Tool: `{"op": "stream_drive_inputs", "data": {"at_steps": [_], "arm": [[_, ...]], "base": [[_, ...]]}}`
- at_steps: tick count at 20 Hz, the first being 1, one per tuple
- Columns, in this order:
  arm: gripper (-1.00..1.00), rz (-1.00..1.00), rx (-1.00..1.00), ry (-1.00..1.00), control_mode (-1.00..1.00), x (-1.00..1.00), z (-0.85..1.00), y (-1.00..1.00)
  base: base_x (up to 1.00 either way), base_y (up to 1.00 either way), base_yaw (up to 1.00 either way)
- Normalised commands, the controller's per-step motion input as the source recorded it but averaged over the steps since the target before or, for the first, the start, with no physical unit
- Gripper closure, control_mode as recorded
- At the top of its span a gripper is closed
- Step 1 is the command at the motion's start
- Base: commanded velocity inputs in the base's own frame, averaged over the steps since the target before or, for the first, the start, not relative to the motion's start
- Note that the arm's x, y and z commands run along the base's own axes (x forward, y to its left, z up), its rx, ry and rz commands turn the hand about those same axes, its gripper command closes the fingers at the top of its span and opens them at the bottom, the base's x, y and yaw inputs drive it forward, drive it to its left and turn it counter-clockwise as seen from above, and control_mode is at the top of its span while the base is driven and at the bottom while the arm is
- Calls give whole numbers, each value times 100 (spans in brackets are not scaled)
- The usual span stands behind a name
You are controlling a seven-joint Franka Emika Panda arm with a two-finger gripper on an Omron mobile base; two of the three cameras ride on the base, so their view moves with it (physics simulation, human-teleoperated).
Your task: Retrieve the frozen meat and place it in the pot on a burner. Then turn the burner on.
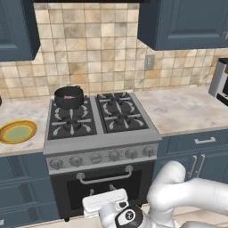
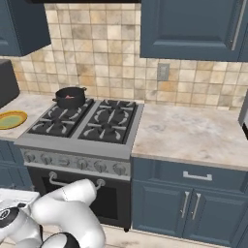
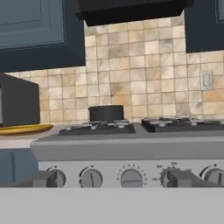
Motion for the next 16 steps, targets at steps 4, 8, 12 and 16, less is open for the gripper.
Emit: {"op": "stream_drive_inputs", "data": {"at_steps": [4, 8, 12, 16], "arm": [[-100, 0, 14, 8, -100, 0, 25, -4], [-100, 0, 5, 17, -100, 0, 43, -1], [-100, 0, 2, 4, -100, 7, 3, -5], [-100, 0, 0, 0, -100, 0, 0, -17]], "base": [[0, 0, 0], [0, 0, 0], [0, 0, 0], [0, 0, 0]]}}
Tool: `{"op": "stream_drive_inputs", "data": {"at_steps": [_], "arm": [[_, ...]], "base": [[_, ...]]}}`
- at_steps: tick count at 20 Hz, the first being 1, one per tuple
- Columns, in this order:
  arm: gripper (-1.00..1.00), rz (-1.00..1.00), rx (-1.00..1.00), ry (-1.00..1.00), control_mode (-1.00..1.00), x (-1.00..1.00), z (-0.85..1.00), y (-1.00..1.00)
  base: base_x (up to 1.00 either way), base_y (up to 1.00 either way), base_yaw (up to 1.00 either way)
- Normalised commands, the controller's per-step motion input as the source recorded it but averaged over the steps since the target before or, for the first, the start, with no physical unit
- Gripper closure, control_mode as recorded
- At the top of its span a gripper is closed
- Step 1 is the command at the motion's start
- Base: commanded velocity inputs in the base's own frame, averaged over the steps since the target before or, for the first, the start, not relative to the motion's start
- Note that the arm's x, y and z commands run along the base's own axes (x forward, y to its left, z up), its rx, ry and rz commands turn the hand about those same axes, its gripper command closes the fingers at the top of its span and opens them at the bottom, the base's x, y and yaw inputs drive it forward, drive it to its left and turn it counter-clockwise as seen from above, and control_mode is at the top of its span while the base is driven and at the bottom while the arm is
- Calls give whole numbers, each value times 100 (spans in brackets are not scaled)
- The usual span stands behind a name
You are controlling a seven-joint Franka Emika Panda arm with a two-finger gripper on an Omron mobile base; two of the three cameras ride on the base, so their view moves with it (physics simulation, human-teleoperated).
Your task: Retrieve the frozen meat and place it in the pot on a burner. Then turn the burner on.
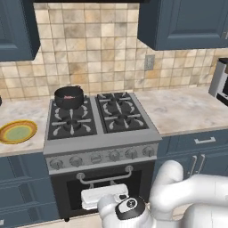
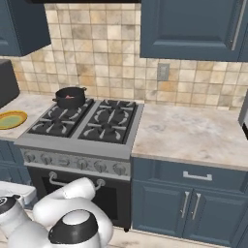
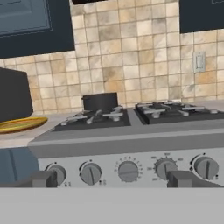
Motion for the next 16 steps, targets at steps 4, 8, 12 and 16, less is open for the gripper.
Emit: {"op": "stream_drive_inputs", "data": {"at_steps": [4, 8, 12, 16], "arm": [[-100, 0, 0, 0, -100, 28, 0, -8], [-100, 0, 0, 6, -100, 41, 11, 0], [-100, 0, 0, 6, -100, 39, 11, 0], [-100, 0, 0, 7, -100, 51, 0, -1]], "base": [[0, 0, 0], [0, 0, 0], [0, 0, 0], [0, 0, 0]]}}
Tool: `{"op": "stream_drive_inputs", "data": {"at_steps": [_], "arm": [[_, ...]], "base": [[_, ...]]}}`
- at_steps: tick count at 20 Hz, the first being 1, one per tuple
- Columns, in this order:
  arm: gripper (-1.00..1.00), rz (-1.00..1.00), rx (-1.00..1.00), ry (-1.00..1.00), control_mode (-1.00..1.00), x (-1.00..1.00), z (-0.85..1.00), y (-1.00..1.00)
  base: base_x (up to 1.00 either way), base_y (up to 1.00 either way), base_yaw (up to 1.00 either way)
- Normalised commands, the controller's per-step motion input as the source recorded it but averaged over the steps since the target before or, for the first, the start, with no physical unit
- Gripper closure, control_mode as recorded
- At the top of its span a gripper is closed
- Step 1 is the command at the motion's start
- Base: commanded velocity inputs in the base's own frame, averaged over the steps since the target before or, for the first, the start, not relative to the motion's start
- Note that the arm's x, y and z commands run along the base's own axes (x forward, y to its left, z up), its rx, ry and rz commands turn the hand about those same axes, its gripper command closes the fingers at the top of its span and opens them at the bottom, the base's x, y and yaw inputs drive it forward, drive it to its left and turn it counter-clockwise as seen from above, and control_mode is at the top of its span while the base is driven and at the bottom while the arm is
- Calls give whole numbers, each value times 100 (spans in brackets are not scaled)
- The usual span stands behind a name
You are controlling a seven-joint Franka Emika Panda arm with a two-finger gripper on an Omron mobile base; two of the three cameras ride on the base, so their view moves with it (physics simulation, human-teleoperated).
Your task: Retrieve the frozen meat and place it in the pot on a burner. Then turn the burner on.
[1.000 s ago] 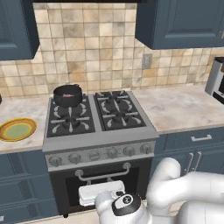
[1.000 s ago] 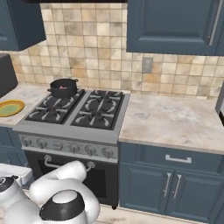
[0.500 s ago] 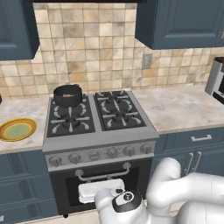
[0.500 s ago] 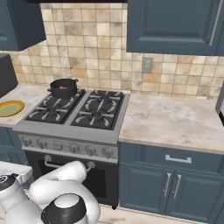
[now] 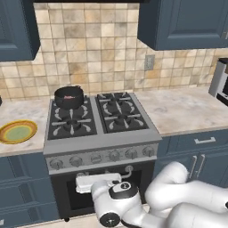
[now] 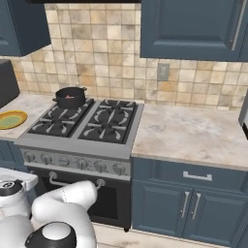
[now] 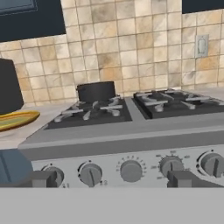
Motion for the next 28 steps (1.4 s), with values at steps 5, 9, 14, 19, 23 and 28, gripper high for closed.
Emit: {"op": "stream_drive_inputs", "data": {"at_steps": [5, 9, 14, 19, 23, 28], "arm": [[-100, 0, 0, 2, -100, 53, -6, -11], [-100, 0, 0, 0, -100, 38, -6, -1], [-100, 0, 0, 0, -100, 39, -16, 0], [-100, 0, 0, -1, -100, 23, -28, 0], [-100, 0, 0, -3, -100, 8, -34, 0], [-100, 0, 0, 0, -100, 0, -5, 9]], "base": [[0, 0, 0], [0, 0, 0], [0, 0, 0], [0, 0, 0], [0, 0, 0], [0, 0, 0]]}}
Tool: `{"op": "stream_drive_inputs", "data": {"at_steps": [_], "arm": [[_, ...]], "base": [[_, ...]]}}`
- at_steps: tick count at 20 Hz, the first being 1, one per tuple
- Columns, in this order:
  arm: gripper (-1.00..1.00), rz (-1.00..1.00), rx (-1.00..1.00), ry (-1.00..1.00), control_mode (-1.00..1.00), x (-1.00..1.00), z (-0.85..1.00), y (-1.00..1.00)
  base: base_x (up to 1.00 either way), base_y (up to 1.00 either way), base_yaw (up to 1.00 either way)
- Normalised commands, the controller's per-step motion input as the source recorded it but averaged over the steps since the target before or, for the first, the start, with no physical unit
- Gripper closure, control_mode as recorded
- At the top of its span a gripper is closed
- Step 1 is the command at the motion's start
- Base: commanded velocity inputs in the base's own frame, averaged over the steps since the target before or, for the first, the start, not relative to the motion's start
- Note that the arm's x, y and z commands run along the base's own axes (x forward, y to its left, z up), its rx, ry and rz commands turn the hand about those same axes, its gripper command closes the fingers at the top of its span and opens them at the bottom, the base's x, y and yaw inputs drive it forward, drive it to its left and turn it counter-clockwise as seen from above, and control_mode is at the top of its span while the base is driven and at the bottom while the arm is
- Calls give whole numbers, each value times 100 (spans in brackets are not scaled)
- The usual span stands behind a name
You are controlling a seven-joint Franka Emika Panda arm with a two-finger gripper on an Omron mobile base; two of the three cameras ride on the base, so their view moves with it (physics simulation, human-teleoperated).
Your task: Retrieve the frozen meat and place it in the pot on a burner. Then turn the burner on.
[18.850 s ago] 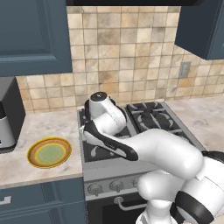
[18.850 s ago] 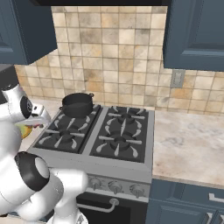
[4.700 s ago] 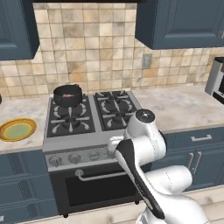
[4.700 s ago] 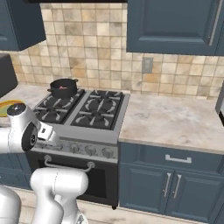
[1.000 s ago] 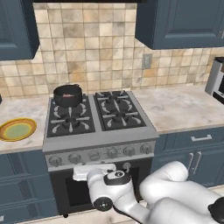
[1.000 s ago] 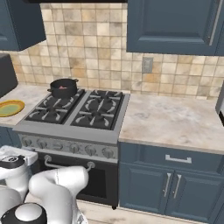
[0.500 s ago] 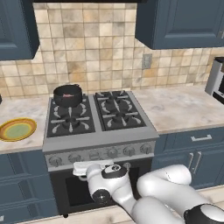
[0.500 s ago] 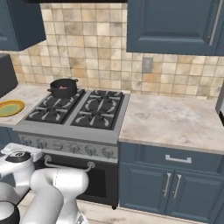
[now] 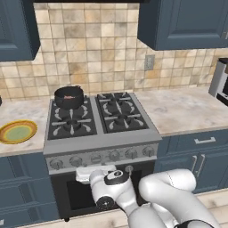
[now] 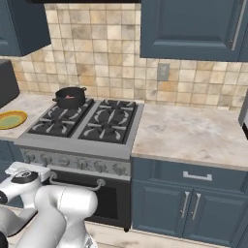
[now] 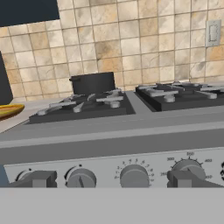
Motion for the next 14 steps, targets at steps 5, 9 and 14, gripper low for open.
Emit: {"op": "stream_drive_inputs", "data": {"at_steps": [5, 9, 14], "arm": [[-100, 0, 0, 0, -100, 0, 0, 12], [-100, 0, 0, 0, -100, 0, 0, 15], [-100, 0, 0, 0, -100, 0, 0, 8]], "base": [[0, 0, 0], [0, 0, 0], [0, 0, 0]]}}
